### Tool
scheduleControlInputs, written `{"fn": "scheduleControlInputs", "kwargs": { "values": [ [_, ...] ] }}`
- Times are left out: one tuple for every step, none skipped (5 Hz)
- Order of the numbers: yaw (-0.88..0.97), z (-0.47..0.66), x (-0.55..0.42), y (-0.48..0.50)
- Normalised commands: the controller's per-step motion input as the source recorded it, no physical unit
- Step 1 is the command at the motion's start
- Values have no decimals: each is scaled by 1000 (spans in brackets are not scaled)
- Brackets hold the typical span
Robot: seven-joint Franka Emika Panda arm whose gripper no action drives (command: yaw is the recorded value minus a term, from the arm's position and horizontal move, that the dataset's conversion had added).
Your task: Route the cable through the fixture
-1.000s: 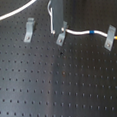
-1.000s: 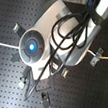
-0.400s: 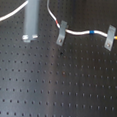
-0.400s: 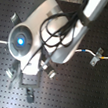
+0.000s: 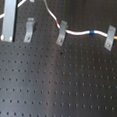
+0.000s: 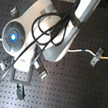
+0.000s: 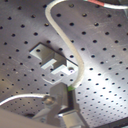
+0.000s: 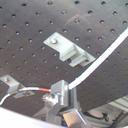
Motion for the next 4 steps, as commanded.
{"fn": "scheduleControlInputs", "kwargs": {
  "values": [
    [0, 262, 39, 750],
    [0, 274, 43, 752],
    [57, 256, -58, 762],
    [594, 236, -556, 42]
  ]
}}
